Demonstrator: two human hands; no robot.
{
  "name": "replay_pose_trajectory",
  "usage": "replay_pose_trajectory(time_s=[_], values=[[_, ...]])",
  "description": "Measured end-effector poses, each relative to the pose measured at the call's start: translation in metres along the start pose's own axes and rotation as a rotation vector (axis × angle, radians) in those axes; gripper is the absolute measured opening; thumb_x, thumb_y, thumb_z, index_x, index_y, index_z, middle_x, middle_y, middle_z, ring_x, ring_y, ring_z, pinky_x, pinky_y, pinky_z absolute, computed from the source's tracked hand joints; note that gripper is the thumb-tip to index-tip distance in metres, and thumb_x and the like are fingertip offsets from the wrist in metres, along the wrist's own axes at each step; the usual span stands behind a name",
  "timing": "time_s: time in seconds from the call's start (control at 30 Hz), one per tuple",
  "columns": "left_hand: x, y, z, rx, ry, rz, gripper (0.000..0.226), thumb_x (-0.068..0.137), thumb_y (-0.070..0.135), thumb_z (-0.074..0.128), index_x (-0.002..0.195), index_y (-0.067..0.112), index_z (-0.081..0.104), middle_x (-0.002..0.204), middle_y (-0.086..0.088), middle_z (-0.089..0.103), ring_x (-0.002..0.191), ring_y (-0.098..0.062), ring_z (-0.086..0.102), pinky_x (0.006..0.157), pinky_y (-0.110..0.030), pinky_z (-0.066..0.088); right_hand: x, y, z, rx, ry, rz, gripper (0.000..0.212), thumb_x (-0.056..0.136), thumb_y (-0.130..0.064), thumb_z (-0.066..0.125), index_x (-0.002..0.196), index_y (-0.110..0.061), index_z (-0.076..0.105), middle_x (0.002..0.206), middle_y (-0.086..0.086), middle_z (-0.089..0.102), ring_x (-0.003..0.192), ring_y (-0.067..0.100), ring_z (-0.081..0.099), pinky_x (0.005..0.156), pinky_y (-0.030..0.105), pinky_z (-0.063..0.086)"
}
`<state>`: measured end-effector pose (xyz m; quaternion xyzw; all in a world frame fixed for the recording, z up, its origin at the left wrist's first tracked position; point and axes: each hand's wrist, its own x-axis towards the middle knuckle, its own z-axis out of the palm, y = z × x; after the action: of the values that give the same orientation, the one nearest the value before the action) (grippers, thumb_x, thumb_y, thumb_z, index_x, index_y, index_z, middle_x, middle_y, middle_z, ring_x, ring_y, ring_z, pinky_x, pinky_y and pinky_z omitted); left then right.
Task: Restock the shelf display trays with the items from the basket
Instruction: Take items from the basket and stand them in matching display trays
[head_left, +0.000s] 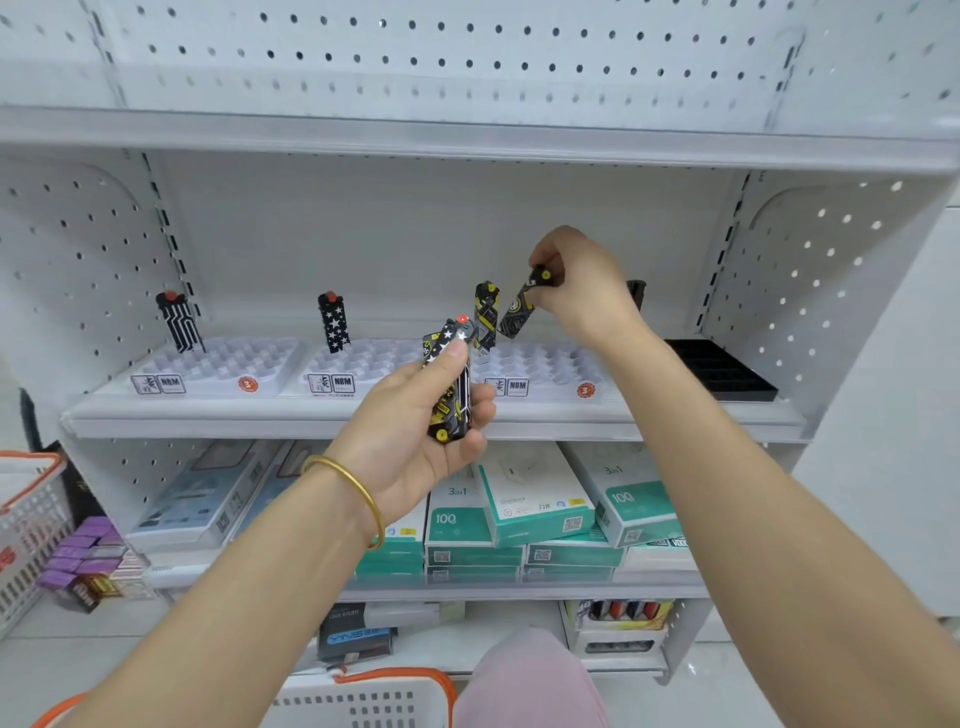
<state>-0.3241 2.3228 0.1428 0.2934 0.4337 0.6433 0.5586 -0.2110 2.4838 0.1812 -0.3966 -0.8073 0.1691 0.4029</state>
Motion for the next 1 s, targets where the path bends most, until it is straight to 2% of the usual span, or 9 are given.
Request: replay_pose_trajectory(time_s=[0.2,0.27,0.37,0.57,0.73,0.83,0.87,0.93,1.0], values=[[-0.001,-0.002,0.001,-0.004,-0.038,-0.006,0.015,0.09,0.027,0.056,0.093,0.012,0.054,0.078,-0.009,0.062,0.061,-0.014,0.057,0.04,-0.017,0.044,0.012,-0.002,0.003,0.021,-0.135,-0.041,0.03,0.084,0.01,0.051,0.108,-0.004,0.063,0.093,0.002,0.055,0.077,0.015,0.049,0.061,0.006,0.036],[-0.002,-0.002,0.0,-0.008,-0.05,-0.014,0.016,0.09,0.027,0.055,0.095,0.012,0.054,0.078,-0.008,0.062,0.061,-0.014,0.058,0.04,-0.017,0.044,0.013,-0.003,0.002,0.038,-0.178,-0.05,0.03,0.085,0.01,0.05,0.107,-0.006,0.063,0.093,0.004,0.055,0.069,0.01,0.049,0.065,0.011,0.04],[-0.002,-0.002,-0.001,-0.029,-0.066,-0.03,0.018,0.09,0.028,0.055,0.098,0.011,0.053,0.078,-0.009,0.063,0.06,-0.014,0.058,0.04,-0.018,0.043,0.014,-0.002,0.003,0.053,-0.223,-0.055,0.03,0.086,0.008,0.05,0.103,-0.013,0.062,0.094,0.005,0.055,0.074,0.016,0.052,0.073,0.027,0.048],[-0.002,-0.002,-0.004,-0.089,-0.112,-0.045,0.025,0.073,0.025,0.061,0.095,0.012,0.056,0.081,-0.01,0.063,0.063,-0.015,0.058,0.04,-0.019,0.043,0.012,0.0,0.009,0.0,-0.285,-0.028,0.03,0.087,0.008,0.049,0.107,-0.013,0.058,0.101,0.01,0.057,0.083,0.021,0.051,0.074,0.031,0.049],[-0.005,-0.005,-0.005,-0.086,-0.143,0.002,0.032,0.072,0.011,0.061,0.104,0.007,0.057,0.086,-0.009,0.062,0.071,-0.015,0.056,0.045,-0.018,0.044,0.004,0.004,0.011,-0.029,-0.21,0.014,0.042,0.087,0.006,0.05,0.125,-0.011,0.047,0.114,0.015,0.056,0.088,0.022,0.053,0.076,0.026,0.043],[-0.006,-0.006,-0.003,-0.067,-0.153,0.047,0.036,0.072,0.004,0.06,0.107,0.011,0.059,0.088,-0.007,0.06,0.072,-0.015,0.054,0.046,-0.018,0.042,-0.015,-0.015,-0.002,-0.014,0.026,-0.1,0.034,0.084,0.002,0.049,0.113,-0.013,0.058,0.096,0.004,0.061,0.079,0.014,0.053,0.067,0.017,0.038],[-0.006,-0.006,-0.002,-0.047,-0.16,0.064,0.037,0.075,0.0,0.059,0.11,0.012,0.057,0.09,-0.007,0.058,0.072,-0.015,0.053,0.046,-0.018,0.041,-0.023,-0.023,-0.007,0.06,0.016,-0.122,0.024,0.085,-0.003,0.054,0.105,-0.014,0.063,0.087,-0.001,0.062,0.074,0.011,0.054,0.063,0.015,0.039],[-0.006,-0.008,0.001,0.0,-0.179,0.092,0.037,0.082,-0.006,0.055,0.113,0.013,0.055,0.092,-0.008,0.056,0.072,-0.014,0.05,0.046,-0.017,0.039,-0.043,-0.042,-0.014,0.229,-0.19,-0.106,0.009,0.087,-0.02,0.062,0.092,-0.017,0.068,0.076,-0.004,0.063,0.064,0.006,0.054,0.055,0.015,0.041],[-0.005,-0.009,0.005,0.031,-0.194,0.104,0.035,0.084,-0.009,0.053,0.11,0.014,0.054,0.095,-0.008,0.055,0.075,-0.013,0.051,0.045,-0.017,0.038,-0.055,-0.052,-0.015,0.196,-0.393,-0.101,0.013,0.085,-0.031,0.066,0.089,-0.019,0.071,0.077,-0.003,0.063,0.06,0.001,0.051,0.052,0.015,0.041]])
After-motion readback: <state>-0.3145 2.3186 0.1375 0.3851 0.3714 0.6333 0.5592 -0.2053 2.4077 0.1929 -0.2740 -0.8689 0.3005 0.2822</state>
